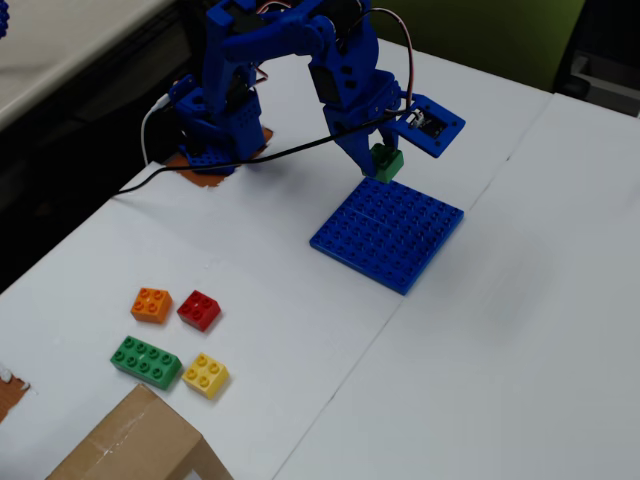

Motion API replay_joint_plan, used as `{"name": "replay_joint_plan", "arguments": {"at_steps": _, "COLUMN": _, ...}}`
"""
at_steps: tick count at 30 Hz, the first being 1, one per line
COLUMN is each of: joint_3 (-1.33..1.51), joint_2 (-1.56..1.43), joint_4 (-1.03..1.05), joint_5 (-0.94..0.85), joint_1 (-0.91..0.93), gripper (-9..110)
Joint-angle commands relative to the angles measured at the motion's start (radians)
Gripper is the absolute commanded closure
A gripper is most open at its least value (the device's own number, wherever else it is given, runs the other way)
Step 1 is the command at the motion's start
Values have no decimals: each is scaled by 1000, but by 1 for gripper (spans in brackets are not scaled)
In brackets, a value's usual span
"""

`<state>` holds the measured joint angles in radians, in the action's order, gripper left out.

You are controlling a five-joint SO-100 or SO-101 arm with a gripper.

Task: Pick up the 2x2 green block and go up the 8x8 blue block.

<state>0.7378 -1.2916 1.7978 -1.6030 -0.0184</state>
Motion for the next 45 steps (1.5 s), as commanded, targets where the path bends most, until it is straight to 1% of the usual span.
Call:
{"name": "replay_joint_plan", "arguments": {"at_steps": 1, "joint_3": -48, "joint_2": -5, "joint_4": 37, "joint_5": -6, "joint_1": -9, "gripper": 101}}
{"name": "replay_joint_plan", "arguments": {"at_steps": 45, "joint_3": -94, "joint_2": 15, "joint_4": 37, "joint_5": 0, "joint_1": -12, "gripper": 101}}
